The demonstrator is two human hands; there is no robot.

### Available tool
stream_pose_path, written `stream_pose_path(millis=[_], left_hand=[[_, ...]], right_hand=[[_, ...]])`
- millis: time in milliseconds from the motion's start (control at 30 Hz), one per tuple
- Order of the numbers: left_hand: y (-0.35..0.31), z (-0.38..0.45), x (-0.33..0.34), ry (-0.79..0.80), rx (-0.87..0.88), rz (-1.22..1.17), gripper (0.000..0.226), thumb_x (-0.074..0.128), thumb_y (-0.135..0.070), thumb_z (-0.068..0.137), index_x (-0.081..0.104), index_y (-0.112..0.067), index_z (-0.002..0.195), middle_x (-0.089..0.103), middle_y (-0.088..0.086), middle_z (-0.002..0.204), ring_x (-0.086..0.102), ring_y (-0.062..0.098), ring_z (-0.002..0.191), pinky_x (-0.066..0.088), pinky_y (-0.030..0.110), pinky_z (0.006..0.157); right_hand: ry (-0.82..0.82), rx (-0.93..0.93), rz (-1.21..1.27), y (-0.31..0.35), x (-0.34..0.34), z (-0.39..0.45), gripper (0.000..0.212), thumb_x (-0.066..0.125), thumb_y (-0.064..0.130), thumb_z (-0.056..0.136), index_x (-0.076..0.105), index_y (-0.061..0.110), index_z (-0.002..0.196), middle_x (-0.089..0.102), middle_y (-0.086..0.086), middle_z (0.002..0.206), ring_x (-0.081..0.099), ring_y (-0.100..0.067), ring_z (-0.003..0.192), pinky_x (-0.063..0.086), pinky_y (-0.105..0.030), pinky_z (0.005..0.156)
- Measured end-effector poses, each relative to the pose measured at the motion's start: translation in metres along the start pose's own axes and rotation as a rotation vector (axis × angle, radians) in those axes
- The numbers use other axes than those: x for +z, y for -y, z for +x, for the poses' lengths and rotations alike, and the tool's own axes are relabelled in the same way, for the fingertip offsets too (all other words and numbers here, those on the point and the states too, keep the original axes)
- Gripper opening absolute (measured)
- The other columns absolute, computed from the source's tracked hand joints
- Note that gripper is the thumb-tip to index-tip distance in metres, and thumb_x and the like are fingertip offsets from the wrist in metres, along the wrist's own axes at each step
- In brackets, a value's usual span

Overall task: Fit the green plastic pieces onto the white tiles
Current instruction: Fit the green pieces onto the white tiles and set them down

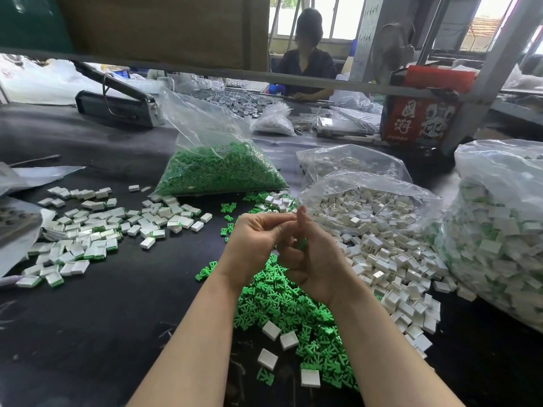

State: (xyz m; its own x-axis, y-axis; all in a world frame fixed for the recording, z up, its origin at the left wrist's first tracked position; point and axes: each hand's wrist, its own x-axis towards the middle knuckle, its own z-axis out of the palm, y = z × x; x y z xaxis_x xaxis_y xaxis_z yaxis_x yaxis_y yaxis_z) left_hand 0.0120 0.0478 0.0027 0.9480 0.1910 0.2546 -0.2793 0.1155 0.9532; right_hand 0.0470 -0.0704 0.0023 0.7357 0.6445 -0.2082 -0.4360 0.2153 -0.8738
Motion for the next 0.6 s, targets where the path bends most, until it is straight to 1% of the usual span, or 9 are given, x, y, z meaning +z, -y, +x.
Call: stream_pose_path(millis=[67, 167, 200, 267, 300, 333, 400, 500, 600], left_hand=[[0.003, 0.0, 0.001, -0.04, -0.023, 0.012, 0.011, 0.07, -0.009, 0.083, 0.076, -0.006, 0.091, 0.071, 0.002, 0.069, 0.058, 0.007, 0.06, 0.05, 0.019, 0.064], [0.008, 0.002, 0.002, -0.15, -0.062, 0.012, 0.012, 0.072, -0.012, 0.083, 0.075, -0.004, 0.093, 0.075, 0.003, 0.078, 0.067, 0.007, 0.071, 0.05, 0.017, 0.068], [0.008, 0.003, 0.001, -0.188, -0.072, -0.003, 0.012, 0.074, -0.014, 0.081, 0.075, -0.009, 0.091, 0.075, 0.002, 0.08, 0.067, 0.006, 0.074, 0.05, 0.017, 0.066], [0.007, 0.003, -0.001, -0.215, -0.092, -0.03, 0.012, 0.076, -0.023, 0.076, 0.077, -0.016, 0.085, 0.075, 0.001, 0.081, 0.067, 0.008, 0.072, 0.051, 0.017, 0.061], [0.006, 0.003, -0.002, -0.215, -0.102, -0.033, 0.013, 0.076, -0.027, 0.073, 0.077, -0.018, 0.083, 0.075, 0.001, 0.08, 0.066, 0.008, 0.069, 0.05, 0.017, 0.059], [0.006, 0.003, -0.003, -0.219, -0.111, -0.029, 0.015, 0.076, -0.03, 0.072, 0.077, -0.019, 0.082, 0.075, 0.001, 0.079, 0.065, 0.007, 0.066, 0.05, 0.017, 0.057], [0.006, 0.002, -0.003, -0.239, -0.121, -0.014, 0.019, 0.075, -0.032, 0.071, 0.077, -0.019, 0.084, 0.075, -0.001, 0.078, 0.063, 0.005, 0.064, 0.049, 0.016, 0.055], [0.005, 0.003, -0.003, -0.255, -0.128, -0.018, 0.023, 0.075, -0.032, 0.07, 0.076, -0.016, 0.087, 0.074, -0.001, 0.076, 0.062, 0.005, 0.063, 0.049, 0.016, 0.056], [0.004, 0.004, -0.004, -0.268, -0.132, -0.059, 0.023, 0.076, -0.033, 0.067, 0.077, -0.017, 0.084, 0.074, -0.001, 0.075, 0.062, 0.006, 0.064, 0.049, 0.017, 0.057]], right_hand=[[-0.05, 0.073, 0.017, 0.002, -0.001, 0.002, 0.056, 0.035, 0.069, 0.093, 0.051, 0.023, 0.065, 0.03, 0.005, 0.051, 0.02, -0.007, 0.042, 0.012, -0.016, 0.036], [-0.165, 0.111, -0.05, 0.006, -0.011, 0.002, 0.049, 0.034, 0.058, 0.099, 0.049, 0.019, 0.073, 0.04, 0.003, 0.054, 0.026, -0.008, 0.046, 0.016, -0.019, 0.037], [-0.191, 0.111, -0.064, 0.008, -0.013, 0.0, 0.039, 0.038, 0.048, 0.101, 0.049, 0.017, 0.08, 0.044, 0.001, 0.06, 0.03, -0.009, 0.049, 0.019, -0.019, 0.041], [-0.205, 0.079, -0.051, 0.013, -0.019, 0.0, 0.011, 0.041, 0.02, 0.098, 0.048, 0.012, 0.093, 0.047, -0.003, 0.071, 0.038, -0.01, 0.057, 0.026, -0.02, 0.047], [-0.203, 0.057, -0.045, 0.015, -0.02, -0.001, 0.011, 0.039, 0.004, 0.093, 0.048, 0.008, 0.098, 0.048, -0.007, 0.076, 0.041, -0.012, 0.06, 0.03, -0.021, 0.05], [-0.208, 0.042, -0.056, 0.016, -0.021, -0.001, 0.022, 0.034, -0.008, 0.088, 0.048, 0.005, 0.1, 0.048, -0.01, 0.08, 0.043, -0.015, 0.062, 0.033, -0.023, 0.053], [-0.203, 0.002, -0.096, 0.016, -0.021, -0.002, 0.037, 0.025, -0.022, 0.082, 0.05, -0.001, 0.099, 0.05, -0.014, 0.082, 0.048, -0.018, 0.065, 0.041, -0.025, 0.055], [-0.185, -0.054, -0.119, 0.016, -0.021, -0.003, 0.037, 0.025, -0.025, 0.086, 0.053, -0.005, 0.099, 0.054, -0.015, 0.081, 0.056, -0.021, 0.067, 0.054, -0.024, 0.059], [-0.153, -0.136, -0.109, 0.017, -0.019, -0.003, 0.032, 0.031, -0.018, 0.094, 0.057, -0.003, 0.107, 0.061, -0.015, 0.085, 0.061, -0.02, 0.071, 0.057, -0.026, 0.068]])
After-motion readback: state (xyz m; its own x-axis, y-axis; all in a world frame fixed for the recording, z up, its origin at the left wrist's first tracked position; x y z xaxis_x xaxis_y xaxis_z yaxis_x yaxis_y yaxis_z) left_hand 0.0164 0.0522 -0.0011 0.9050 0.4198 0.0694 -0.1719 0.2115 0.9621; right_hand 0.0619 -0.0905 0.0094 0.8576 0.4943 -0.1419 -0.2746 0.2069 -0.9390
